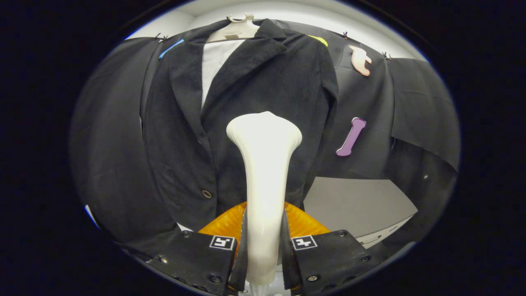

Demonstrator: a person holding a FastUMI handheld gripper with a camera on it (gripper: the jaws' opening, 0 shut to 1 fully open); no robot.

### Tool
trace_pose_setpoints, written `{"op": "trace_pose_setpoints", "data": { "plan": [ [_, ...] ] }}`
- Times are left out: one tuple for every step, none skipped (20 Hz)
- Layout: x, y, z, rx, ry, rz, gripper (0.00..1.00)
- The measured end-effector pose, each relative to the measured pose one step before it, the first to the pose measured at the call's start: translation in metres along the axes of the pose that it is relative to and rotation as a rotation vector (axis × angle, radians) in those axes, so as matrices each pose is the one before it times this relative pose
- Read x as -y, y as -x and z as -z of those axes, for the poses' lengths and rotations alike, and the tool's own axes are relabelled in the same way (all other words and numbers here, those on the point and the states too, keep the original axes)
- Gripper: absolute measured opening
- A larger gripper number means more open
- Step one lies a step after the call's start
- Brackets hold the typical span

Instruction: Iron the clothes twice with a garment steamer, once on the left side and once on the right side.

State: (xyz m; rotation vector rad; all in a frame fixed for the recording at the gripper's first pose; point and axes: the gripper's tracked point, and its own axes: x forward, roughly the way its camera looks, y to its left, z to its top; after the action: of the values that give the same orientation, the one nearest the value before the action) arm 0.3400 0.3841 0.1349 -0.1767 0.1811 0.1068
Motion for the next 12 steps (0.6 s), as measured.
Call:
{"op": "trace_pose_setpoints", "data": {
  "plan": [
    [0.00065,-0.00135,0.00519,-0.00810,0.00146,0.00263,0.37],
    [0.00096,-0.00257,0.00589,-0.00958,-0.00072,0.00126,0.37],
    [0.00071,-0.00250,0.00733,-0.00982,0.00101,0.00046,0.37],
    [-0.00005,-0.00283,0.00694,-0.00975,0.00322,-0.00017,0.37],
    [-0.00299,-0.00236,0.00633,-0.00837,-0.00097,-0.00068,0.37],
    [-0.00106,-0.00222,0.00561,-0.00644,0.00014,-0.00372,0.37],
    [0.00036,-0.00324,0.00467,-0.00503,0.00173,-0.00351,0.37],
    [-0.00026,-0.00261,0.00200,-0.00703,0.00304,-0.00214,0.37],
    [0.00225,-0.00136,0.00257,-0.00699,-0.00030,-0.00593,0.37],
    [0.00180,-0.00258,0.00164,-0.00485,-0.00546,-0.00533,0.37],
    [0.00466,-0.00370,0.00240,-0.00790,-0.00250,-0.00269,0.37],
    [0.00318,-0.00403,0.00179,-0.00614,-0.00756,-0.00292,0.37]
  ]
}}
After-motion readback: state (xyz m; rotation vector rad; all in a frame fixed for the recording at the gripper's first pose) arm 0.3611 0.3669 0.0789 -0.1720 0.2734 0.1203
